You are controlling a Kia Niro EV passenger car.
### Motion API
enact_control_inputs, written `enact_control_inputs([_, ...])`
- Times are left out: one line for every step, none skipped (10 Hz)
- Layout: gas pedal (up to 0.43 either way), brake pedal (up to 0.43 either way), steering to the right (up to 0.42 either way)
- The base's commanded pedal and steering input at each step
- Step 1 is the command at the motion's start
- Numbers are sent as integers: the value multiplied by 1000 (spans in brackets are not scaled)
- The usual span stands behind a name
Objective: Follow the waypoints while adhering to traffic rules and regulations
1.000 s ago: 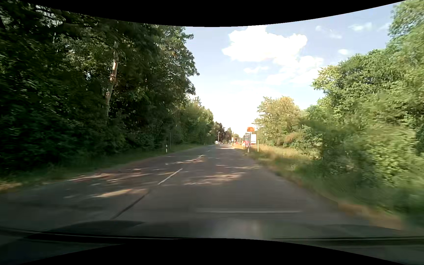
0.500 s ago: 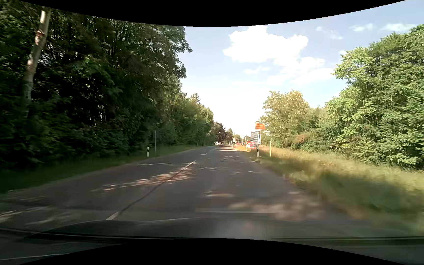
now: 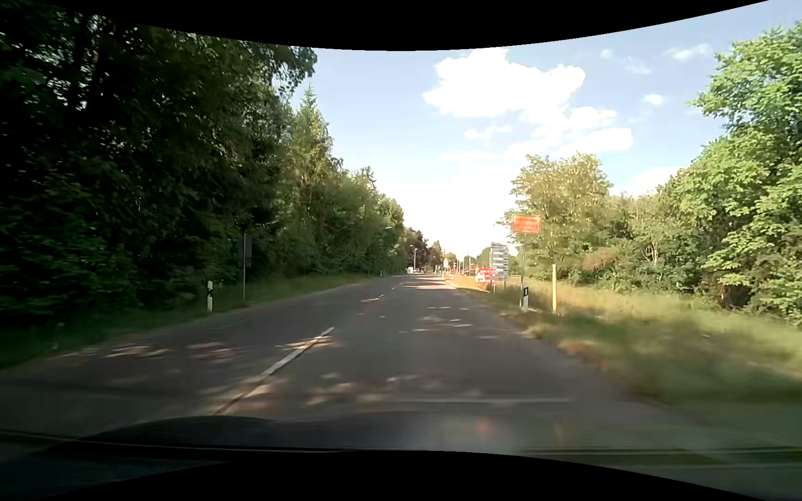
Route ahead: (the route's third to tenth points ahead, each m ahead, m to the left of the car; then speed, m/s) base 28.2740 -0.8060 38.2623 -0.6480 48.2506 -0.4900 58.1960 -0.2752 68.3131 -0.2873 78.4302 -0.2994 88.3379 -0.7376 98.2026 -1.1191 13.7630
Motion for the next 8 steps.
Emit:
enact_control_inputs([0, 6, -1])
enact_control_inputs([0, 6, 0])
enact_control_inputs([0, 6, 0])
enact_control_inputs([0, 6, 0])
enact_control_inputs([0, 6, 0])
enact_control_inputs([0, 6, 0])
enact_control_inputs([0, 6, 1])
enact_control_inputs([0, 6, 1])
